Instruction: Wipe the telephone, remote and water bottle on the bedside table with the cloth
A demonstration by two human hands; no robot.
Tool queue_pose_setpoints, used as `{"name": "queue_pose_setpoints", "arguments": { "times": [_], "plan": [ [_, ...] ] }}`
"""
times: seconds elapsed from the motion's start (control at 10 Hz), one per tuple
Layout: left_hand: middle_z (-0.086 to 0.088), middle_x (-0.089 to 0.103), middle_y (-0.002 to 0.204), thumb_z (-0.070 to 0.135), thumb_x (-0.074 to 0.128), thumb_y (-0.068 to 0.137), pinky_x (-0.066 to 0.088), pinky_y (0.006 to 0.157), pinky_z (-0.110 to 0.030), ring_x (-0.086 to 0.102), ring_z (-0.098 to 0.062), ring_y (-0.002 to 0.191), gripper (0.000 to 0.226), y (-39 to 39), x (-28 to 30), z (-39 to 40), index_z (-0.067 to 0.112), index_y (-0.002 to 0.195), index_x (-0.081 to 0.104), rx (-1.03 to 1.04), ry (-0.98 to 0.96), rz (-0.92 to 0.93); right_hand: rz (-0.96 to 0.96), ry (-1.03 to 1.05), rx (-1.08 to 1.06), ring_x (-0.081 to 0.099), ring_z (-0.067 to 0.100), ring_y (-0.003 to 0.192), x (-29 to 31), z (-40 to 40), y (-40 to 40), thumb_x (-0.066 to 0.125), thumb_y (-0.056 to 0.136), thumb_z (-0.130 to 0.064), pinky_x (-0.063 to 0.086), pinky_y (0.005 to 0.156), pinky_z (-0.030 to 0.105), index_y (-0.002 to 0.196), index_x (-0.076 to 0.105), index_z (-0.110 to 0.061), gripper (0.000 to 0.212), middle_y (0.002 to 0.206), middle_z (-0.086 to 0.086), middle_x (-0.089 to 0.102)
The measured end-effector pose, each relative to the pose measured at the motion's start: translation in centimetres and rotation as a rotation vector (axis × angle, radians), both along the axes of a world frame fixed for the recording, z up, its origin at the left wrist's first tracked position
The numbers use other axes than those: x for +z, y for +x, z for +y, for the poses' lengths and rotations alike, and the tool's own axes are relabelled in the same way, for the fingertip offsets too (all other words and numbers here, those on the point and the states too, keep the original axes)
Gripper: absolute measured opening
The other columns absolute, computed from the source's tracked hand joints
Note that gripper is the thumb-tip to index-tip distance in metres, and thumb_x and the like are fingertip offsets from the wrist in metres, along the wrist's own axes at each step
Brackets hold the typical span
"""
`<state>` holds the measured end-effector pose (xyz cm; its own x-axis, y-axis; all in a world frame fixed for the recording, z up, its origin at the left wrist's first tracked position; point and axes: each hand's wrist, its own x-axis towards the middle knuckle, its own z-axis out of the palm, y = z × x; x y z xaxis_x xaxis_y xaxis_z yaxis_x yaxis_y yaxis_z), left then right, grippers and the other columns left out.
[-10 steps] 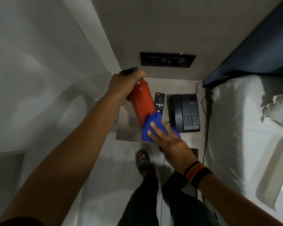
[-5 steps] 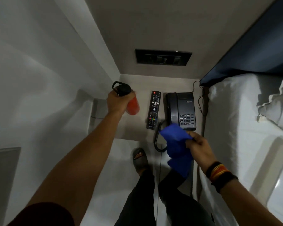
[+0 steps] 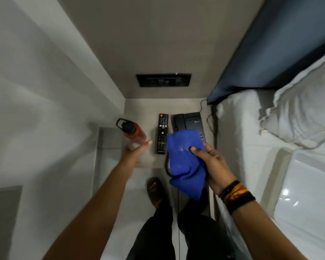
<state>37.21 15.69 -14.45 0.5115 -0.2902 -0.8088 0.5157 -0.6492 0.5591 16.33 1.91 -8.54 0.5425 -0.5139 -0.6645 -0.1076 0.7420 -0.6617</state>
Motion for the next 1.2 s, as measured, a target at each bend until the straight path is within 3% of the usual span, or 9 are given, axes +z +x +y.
{"name": "queue_pose_setpoints", "arguments": {
  "times": [0.1, 0.2, 0.3, 0.4, 0.5, 0.7, 0.9, 1.0, 1.2],
  "plan": [
    [-0.009, 0.071, 0.124, 0.087, 0.058, 0.076, 0.047, 0.105, -0.043, 0.065, -0.027, 0.113, 0.079, -4.8, 4.3, -1.0, 0.023, 0.12, 0.067, -0.011, -0.066, 0.286, -0.055, 0.017, 0.001, 0.066, 0.033, 0.103, 3.7, -0.9, -1.4, 0.063, 0.09, -0.008, 0.056, 0.086, 0.039, 0.12, 0.061, 0.003, 0.033, 0.12, 0.025, 0.067],
    [-0.013, 0.073, 0.138, 0.068, 0.051, 0.097, 0.046, 0.117, -0.048, 0.066, -0.03, 0.132, 0.067, -8.9, 9.6, -5.0, 0.017, 0.135, 0.071, -0.138, -0.328, 0.417, -0.067, 0.059, 0.01, 0.061, 0.039, 0.113, 6.5, -1.9, -3.5, 0.064, 0.09, -0.015, 0.049, 0.099, 0.048, 0.124, 0.059, 0.002, 0.038, 0.126, 0.027, 0.063],
    [-0.013, 0.077, 0.13, 0.036, 0.068, 0.1, 0.053, 0.112, -0.05, 0.07, -0.032, 0.127, 0.04, -11.6, 13.9, -9.7, 0.012, 0.133, 0.072, -0.265, -0.388, 0.266, -0.007, 0.008, 0.011, 0.066, 0.034, 0.109, 8.9, -2.9, -6.7, 0.065, 0.091, -0.028, 0.051, 0.097, 0.046, 0.122, 0.063, -0.005, 0.039, 0.118, 0.018, 0.07],
    [-0.012, 0.081, 0.121, 0.032, 0.075, 0.095, 0.062, 0.099, -0.047, 0.077, -0.028, 0.113, 0.034, -15.3, 16.1, -14.2, 0.013, 0.124, 0.076, -0.409, -0.323, 0.132, 0.193, -0.141, -0.056, 0.072, 0.023, 0.098, 9.7, -3.7, -11.6, 0.078, 0.075, -0.05, 0.056, 0.09, 0.044, 0.117, 0.061, -0.012, 0.059, 0.111, 0.008, 0.074],
    [-0.016, 0.082, 0.113, 0.03, 0.079, 0.093, 0.065, 0.081, -0.037, 0.079, -0.028, 0.103, 0.036, -20.5, 16.1, -18.0, 0.005, 0.119, 0.076, -0.438, -0.279, 0.084, 0.307, -0.216, -0.058, 0.073, 0.017, 0.094, 8.8, -3.3, -17.2, 0.086, 0.068, -0.041, 0.059, 0.085, 0.039, 0.116, 0.06, -0.015, 0.06, 0.11, 0.003, 0.074],
    [-0.015, 0.082, 0.106, 0.029, 0.086, 0.086, 0.066, 0.087, -0.044, 0.079, -0.034, 0.1, 0.025, -31.0, 12.5, -23.8, 0.01, 0.1, 0.078, -0.484, -0.234, 0.092, 0.373, -0.153, -0.369, 0.073, 0.03, 0.091, 4.8, -2.9, -27.7, 0.077, 0.081, -0.013, 0.062, 0.074, 0.044, 0.113, 0.061, -0.008, 0.036, 0.108, 0.016, 0.072],
    [-0.012, 0.075, 0.126, 0.023, 0.084, 0.086, 0.059, 0.104, -0.047, 0.073, -0.032, 0.116, 0.051, -35.8, 7.8, -26.8, 0.01, 0.132, 0.066, -0.586, -0.168, 0.045, 0.44, -0.048, -0.552, 0.069, 0.032, 0.1, -0.4, -4.1, -32.9, 0.073, 0.086, -0.021, 0.06, 0.081, 0.043, 0.118, 0.062, -0.006, 0.038, 0.115, 0.017, 0.069],
    [-0.004, 0.069, 0.132, 0.032, 0.075, 0.093, 0.054, 0.108, -0.039, 0.067, -0.025, 0.119, 0.054, -34.3, 7.7, -26.1, 0.018, 0.143, 0.057, -0.722, -0.133, -0.203, 0.602, -0.021, -0.388, 0.06, 0.033, 0.115, -1.9, -5.1, -33.6, 0.07, 0.088, -0.025, 0.05, 0.1, 0.046, 0.145, 0.041, -0.007, 0.066, 0.134, 0.019, 0.058],
    [-0.008, 0.056, 0.157, 0.035, 0.051, 0.105, 0.045, 0.118, -0.043, 0.053, -0.025, 0.143, 0.051, -26.4, 13.3, -23.9, 0.016, 0.152, 0.053, -0.907, -0.474, -0.84, 0.704, -0.349, -0.162, 0.064, 0.029, 0.11, 3.0, -3.4, -33.0, 0.066, 0.09, -0.025, 0.047, 0.092, 0.034, 0.108, 0.07, -0.019, 0.02, 0.114, 0.009, 0.071]
  ]
}}
